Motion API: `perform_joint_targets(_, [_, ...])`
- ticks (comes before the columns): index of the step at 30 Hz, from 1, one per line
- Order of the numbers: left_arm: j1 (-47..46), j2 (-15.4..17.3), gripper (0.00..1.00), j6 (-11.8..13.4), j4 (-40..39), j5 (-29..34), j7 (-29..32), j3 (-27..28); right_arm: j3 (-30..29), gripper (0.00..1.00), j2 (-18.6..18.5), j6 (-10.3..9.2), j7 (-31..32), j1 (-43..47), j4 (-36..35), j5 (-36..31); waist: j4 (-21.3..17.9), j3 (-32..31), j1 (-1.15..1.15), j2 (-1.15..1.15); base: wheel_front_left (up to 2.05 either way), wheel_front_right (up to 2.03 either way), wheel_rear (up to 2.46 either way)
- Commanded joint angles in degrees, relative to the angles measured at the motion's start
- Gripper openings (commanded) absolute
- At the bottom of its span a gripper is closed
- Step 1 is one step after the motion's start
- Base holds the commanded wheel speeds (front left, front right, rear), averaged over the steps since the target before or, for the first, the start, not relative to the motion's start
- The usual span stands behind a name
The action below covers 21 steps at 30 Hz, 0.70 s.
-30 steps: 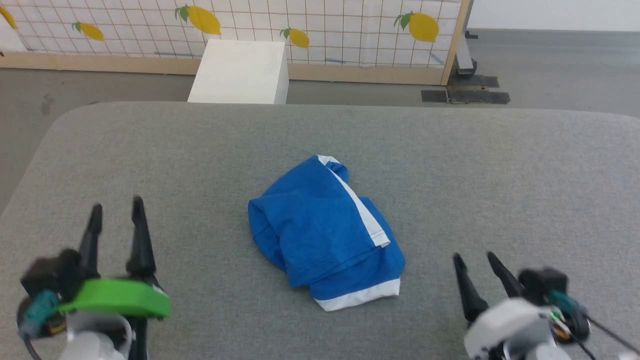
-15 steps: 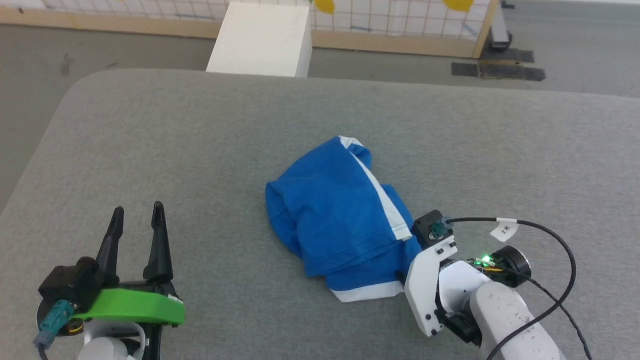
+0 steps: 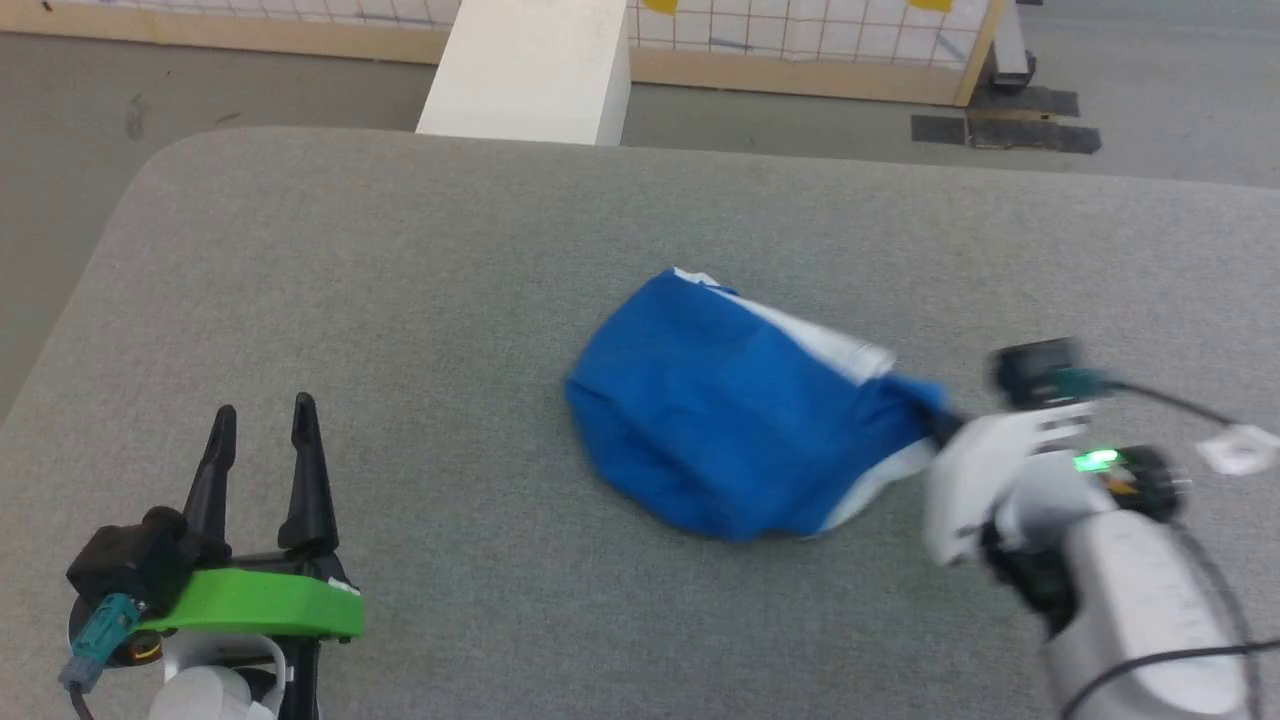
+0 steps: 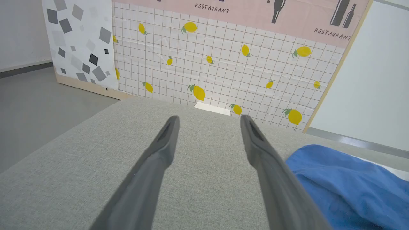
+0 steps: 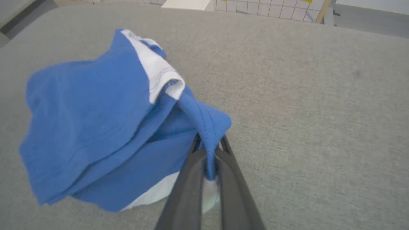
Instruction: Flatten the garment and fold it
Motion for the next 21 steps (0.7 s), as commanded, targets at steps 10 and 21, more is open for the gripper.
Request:
perform_joint_targets(10, [0.87, 0.23, 1.0, -0.38, 0.52, -0.03, -0.2, -1.19, -26.17, 0.0, -0.22, -0.09, 3.69, 11.11, -2.66, -5.23, -1.92, -1.49, 0.0, 0.0, 0.0, 0.0, 0.0])
perform_joint_targets(21, [0.88, 0.4, 1.0, -0.39, 1.64, -0.81, -0.2, -2.15, -26.15, 1.0, -0.22, -0.09, -18.42, 11.39, -4.09, 4.09, -4.11, -2.61, 0.0, 0.0, 0.0, 0.0, 0.0])
